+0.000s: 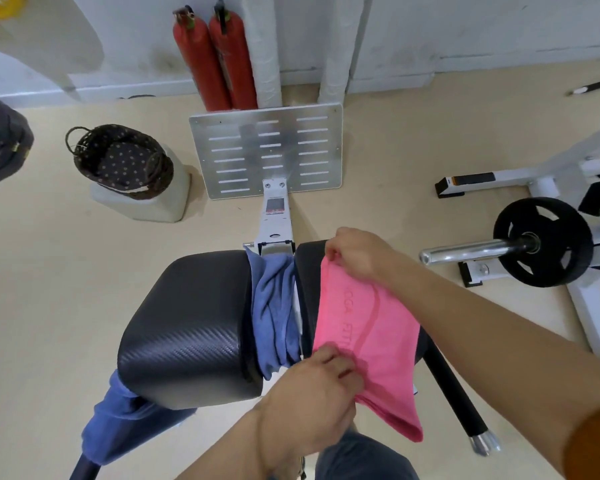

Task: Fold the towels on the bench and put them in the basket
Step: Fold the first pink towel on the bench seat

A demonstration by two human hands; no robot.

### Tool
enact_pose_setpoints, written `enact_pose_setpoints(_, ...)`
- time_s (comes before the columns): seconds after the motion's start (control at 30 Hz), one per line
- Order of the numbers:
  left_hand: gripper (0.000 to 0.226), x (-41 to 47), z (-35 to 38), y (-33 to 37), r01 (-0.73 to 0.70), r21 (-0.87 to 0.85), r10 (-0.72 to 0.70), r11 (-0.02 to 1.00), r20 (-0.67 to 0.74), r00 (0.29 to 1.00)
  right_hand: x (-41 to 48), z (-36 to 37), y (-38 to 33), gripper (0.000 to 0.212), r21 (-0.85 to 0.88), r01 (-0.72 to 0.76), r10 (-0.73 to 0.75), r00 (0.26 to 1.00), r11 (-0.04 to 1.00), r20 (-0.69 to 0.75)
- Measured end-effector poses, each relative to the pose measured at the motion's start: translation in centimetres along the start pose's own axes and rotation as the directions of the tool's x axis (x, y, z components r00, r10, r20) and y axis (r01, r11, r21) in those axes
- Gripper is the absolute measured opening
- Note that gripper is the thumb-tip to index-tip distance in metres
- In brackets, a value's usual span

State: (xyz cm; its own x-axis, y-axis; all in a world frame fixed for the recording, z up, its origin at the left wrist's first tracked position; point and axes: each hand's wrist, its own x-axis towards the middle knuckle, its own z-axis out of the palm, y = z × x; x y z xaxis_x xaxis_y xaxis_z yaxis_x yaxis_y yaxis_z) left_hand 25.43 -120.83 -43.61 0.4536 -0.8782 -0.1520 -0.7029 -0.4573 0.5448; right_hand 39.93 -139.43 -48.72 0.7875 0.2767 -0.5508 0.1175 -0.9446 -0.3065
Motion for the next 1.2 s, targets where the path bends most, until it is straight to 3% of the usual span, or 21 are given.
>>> enact_pose_setpoints(0.1,0.028,0.5,-0.5,-0.1,0.030,-0.068,-0.031,0.997,-0.006,1.000,0.2,0.4,0.1,0.019,0.021,0.014,-0.014,1.000,1.000,-0.013)
enact_pose_setpoints(0.37,0.023,0.9,-1.4,-0.3,0.039,-0.126,-0.045,0.991,-0.041,0.998,0.9,-1.1,0.3,0.038,-0.092,0.095,-0.081,0.985,0.991,0.150)
enact_pose_setpoints(0.57,0.022,1.4,-1.7,-0.2,0.063,-0.062,-0.065,0.996,-0.045,0.997,1.0,-1.3,0.3,0.016,-0.028,0.103,-0.104,0.994,0.994,-0.039)
enact_pose_setpoints(0.77,0.022,1.7,-1.4,-0.1,0.087,-0.069,-0.087,0.994,0.003,0.996,1.0,0.9,0.1,0.017,0.035,0.028,-0.025,0.995,0.999,-0.100)
enact_pose_setpoints(0.93,0.021,1.6,-2.8,0.7,0.101,-0.070,-0.099,0.992,0.035,0.995,-1.6,1.4,-0.2,0.047,0.246,-0.041,0.086,0.981,0.968,-0.174)
enact_pose_setpoints(1.0,0.019,1.5,-3.6,1.2,0.105,-0.075,-0.102,0.992,0.044,0.994,-4.7,-0.7,-1.1,0.050,0.389,-0.021,0.072,0.990,0.921,-0.118)
enact_pose_setpoints(1.1,0.023,1.6,-4.8,1.5,0.103,-0.099,-0.098,0.990,0.051,0.994,-11.7,-4.0,-1.8,0.060,0.635,-0.031,-0.075,0.987,0.772,0.139)
enact_pose_setpoints(1.2,0.021,1.8,-5.7,1.8,0.100,-0.164,-0.093,0.981,0.050,0.994,-18.6,-4.6,-1.9,0.068,0.662,-0.050,-0.224,0.920,0.748,0.322)
